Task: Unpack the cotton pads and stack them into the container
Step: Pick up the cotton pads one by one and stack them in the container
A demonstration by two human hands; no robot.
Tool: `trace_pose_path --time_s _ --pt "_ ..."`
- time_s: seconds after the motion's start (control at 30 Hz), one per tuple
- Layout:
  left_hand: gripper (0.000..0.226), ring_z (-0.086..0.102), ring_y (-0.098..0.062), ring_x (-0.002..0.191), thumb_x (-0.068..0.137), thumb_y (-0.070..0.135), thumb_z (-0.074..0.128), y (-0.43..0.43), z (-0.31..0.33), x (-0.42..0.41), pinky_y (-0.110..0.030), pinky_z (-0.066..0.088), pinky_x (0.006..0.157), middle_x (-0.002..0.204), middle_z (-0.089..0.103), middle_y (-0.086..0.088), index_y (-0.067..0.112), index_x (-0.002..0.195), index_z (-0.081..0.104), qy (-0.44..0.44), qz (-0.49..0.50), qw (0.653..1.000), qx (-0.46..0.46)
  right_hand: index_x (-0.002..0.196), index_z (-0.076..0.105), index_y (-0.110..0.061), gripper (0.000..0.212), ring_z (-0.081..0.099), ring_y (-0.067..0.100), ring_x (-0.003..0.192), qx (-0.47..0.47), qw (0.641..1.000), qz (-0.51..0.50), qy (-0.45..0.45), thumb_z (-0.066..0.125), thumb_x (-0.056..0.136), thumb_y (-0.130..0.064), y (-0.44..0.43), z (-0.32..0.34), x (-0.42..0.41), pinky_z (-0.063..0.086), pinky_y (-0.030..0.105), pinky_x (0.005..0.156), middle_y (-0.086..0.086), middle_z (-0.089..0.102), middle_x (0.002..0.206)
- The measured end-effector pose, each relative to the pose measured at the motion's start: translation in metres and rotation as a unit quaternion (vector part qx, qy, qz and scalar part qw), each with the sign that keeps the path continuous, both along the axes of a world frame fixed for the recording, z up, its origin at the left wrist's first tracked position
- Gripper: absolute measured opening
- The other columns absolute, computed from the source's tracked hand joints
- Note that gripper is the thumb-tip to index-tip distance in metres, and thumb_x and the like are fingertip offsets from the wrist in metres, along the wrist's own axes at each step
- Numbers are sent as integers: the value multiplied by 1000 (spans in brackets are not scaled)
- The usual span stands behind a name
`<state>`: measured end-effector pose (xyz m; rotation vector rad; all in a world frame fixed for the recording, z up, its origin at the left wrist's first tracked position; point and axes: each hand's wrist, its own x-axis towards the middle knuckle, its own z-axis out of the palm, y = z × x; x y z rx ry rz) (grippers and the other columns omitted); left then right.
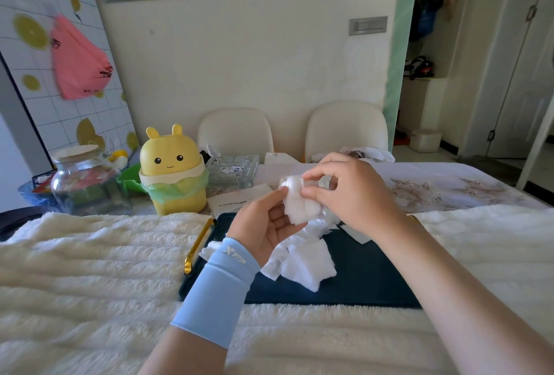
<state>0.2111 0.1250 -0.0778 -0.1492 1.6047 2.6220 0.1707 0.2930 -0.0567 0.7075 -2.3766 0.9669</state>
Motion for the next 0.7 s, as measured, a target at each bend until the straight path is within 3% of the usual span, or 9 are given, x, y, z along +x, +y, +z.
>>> trace_pose_path --time_s 0.17,0.3,0.43,0.6,0.7 --pt "23 72 -27 82 97 17 57 -2 -1 -1 -36 63 73 94 74 -17 0 109 68 -7 -22 1000 -3 90 77 -36 12 53 -1 63 -28 997 21 -64 83 80 -33 3 0 -1 36 21 63 -33 60 79" --pt "23 73 -26 82 96 16 59 -2 1 1 -36 63 74 97 74 -17 0 107 70 -19 -40 998 52 88 80 -37 7 54 3 57 -42 999 2 -31 81 82 -33 2 1 2 38 20 61 -42 56 62" --pt "25 72 -27 87 93 16 61 -1 1 2 -36 63 70 103 73 -18 -1 109 72 -40 -50 994 87 79 78 -34 6 57 5 58 -69 997 4 -26 82 81 -31 2 0 0 44 22 62 -30 63 64" --pt "23 73 -26 81 95 14 59 0 0 2 -36 63 67 97 74 -16 -1 109 70 -47 -36 995 81 80 75 -27 12 69 10 82 -142 985 80 -52 79 84 -16 2 2 -1 55 29 81 -16 75 94" --pt "19 73 -24 72 98 14 56 -1 -3 -1 -37 63 69 86 75 -15 -1 103 66 -40 10 998 47 84 75 -26 8 69 18 77 -195 976 67 -71 79 86 -18 2 3 -3 55 26 72 -5 75 83"
